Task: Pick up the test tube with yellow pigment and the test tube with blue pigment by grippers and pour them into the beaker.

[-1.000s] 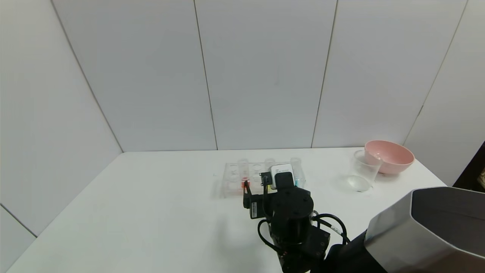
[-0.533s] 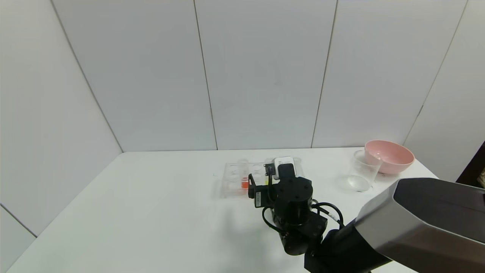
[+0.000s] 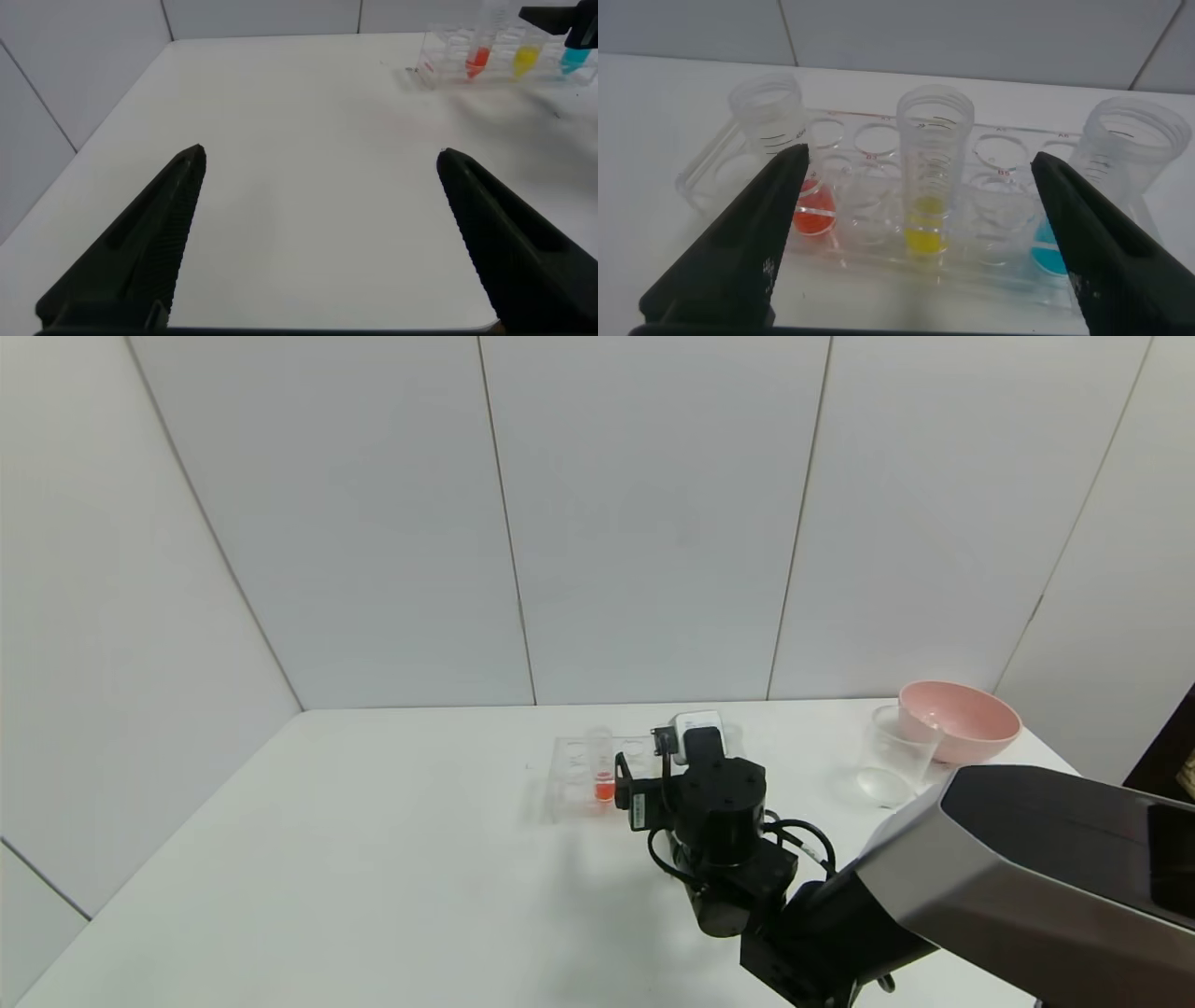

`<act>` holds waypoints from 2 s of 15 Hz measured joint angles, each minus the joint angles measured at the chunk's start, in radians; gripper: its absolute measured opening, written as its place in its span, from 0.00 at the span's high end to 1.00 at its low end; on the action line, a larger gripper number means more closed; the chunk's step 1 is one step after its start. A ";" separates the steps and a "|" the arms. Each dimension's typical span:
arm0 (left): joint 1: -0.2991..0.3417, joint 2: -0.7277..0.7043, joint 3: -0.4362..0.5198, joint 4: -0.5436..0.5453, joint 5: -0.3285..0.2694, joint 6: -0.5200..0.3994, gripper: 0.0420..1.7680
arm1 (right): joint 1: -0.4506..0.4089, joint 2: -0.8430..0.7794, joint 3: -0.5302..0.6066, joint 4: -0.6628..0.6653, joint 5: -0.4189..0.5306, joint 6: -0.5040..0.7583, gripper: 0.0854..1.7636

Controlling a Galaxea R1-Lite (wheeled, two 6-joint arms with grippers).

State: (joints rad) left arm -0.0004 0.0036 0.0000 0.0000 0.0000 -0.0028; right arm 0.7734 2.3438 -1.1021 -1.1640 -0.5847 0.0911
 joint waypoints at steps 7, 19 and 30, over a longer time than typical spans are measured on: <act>0.000 0.000 0.000 0.000 0.000 0.000 0.00 | -0.033 0.036 -0.055 0.006 0.016 -0.002 0.03; 0.000 0.000 0.000 0.000 0.000 0.000 0.00 | -0.067 0.101 -0.101 -0.004 0.041 -0.001 0.03; 0.000 0.000 0.000 0.000 0.000 0.000 0.00 | -0.069 0.106 -0.099 -0.005 0.041 -0.002 0.74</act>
State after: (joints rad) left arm -0.0004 0.0036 0.0000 0.0000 0.0000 -0.0028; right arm 0.7043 2.4500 -1.2011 -1.1694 -0.5432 0.0891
